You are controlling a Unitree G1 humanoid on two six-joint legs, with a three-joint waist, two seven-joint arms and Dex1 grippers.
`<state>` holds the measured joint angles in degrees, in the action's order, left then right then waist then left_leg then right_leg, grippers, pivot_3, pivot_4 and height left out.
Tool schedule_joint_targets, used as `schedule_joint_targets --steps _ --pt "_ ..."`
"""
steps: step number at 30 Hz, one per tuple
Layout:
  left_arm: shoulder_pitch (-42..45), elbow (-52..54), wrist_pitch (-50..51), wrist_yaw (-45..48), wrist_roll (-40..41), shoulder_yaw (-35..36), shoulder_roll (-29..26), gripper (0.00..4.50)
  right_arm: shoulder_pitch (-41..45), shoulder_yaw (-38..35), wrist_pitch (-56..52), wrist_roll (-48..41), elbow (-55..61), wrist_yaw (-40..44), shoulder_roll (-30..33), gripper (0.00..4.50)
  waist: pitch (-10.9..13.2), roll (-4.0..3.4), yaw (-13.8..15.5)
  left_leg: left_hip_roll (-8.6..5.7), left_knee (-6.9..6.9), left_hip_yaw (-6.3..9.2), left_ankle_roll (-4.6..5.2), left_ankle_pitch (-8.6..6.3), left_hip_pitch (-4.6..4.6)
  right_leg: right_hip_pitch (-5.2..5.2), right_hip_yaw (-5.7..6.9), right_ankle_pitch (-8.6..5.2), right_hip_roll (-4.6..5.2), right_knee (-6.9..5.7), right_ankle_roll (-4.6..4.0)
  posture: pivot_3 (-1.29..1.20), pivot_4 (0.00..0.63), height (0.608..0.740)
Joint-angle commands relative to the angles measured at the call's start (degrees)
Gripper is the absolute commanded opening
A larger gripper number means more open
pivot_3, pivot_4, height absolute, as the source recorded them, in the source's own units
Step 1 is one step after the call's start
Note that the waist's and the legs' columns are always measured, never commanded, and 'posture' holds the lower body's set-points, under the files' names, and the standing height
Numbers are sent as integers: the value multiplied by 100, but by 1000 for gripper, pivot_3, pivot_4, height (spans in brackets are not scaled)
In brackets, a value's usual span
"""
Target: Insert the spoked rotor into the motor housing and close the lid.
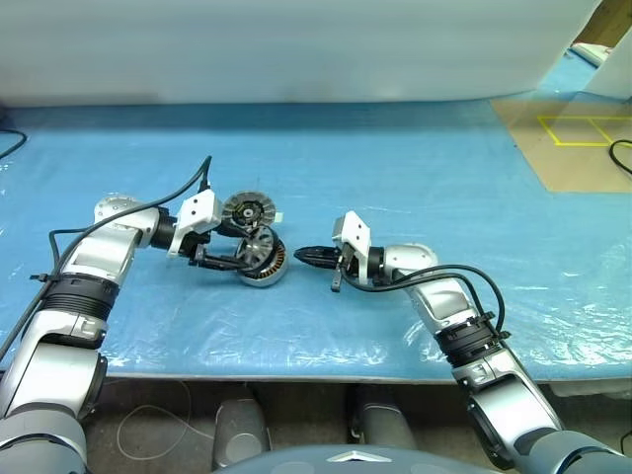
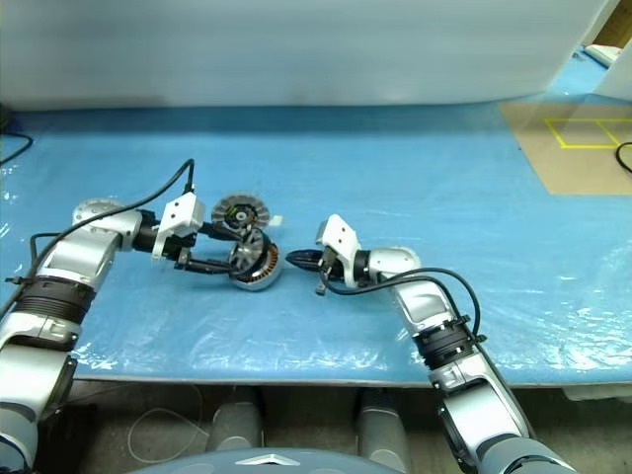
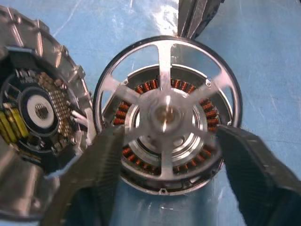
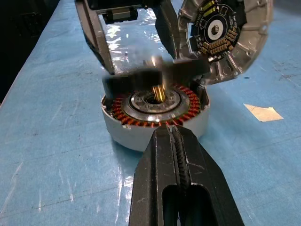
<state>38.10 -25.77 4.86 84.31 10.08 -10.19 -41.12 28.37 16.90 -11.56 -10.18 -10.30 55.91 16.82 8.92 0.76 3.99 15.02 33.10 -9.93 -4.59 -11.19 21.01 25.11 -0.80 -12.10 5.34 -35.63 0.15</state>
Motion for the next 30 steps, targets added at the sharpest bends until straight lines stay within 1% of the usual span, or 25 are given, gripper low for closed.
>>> schedule_joint_targets --steps 1,10,15,18,23,30 --pt "137 66 61 70 17 38 -6 3482 13 -85 120 -25 194 -13 8 0 0 0 4 0 0 0 0 0 1 0 0 0 0 1 0 0 150 740" --pt "127 53 -127 87 -49 35 -27 3482 33 -83 130 -20 154 1 7 0 0 0 3 0 -1 0 0 0 2 0 1 0 1 4 0 0 150 740" --pt "199 42 -88 -72 18 119 85 3482 37 -72 147 -10 122 11 2 0 0 0 4 0 -1 0 0 0 3 0 1 0 1 5 0 0 150 740" --pt "226 131 117 -114 149 181 154 3482 38 -72 143 -9 123 12 -3 0 0 0 4 0 -1 0 0 0 3 0 1 0 1 5 0 0 150 740" --pt "213 283 417 6 285 259 52 3482 10 -73 132 -10 136 25 17 0 0 0 -5 0 -2 0 0 0 3 1 0 0 -1 5 0 0 150 740" --pt "59 659 901 -74 579 498 -43 3482 36 -82 135 -7 102 43 26 0 0 0 -1 -1 -3 0 0 0 5 2 0 0 1 8 0 0 150 740"
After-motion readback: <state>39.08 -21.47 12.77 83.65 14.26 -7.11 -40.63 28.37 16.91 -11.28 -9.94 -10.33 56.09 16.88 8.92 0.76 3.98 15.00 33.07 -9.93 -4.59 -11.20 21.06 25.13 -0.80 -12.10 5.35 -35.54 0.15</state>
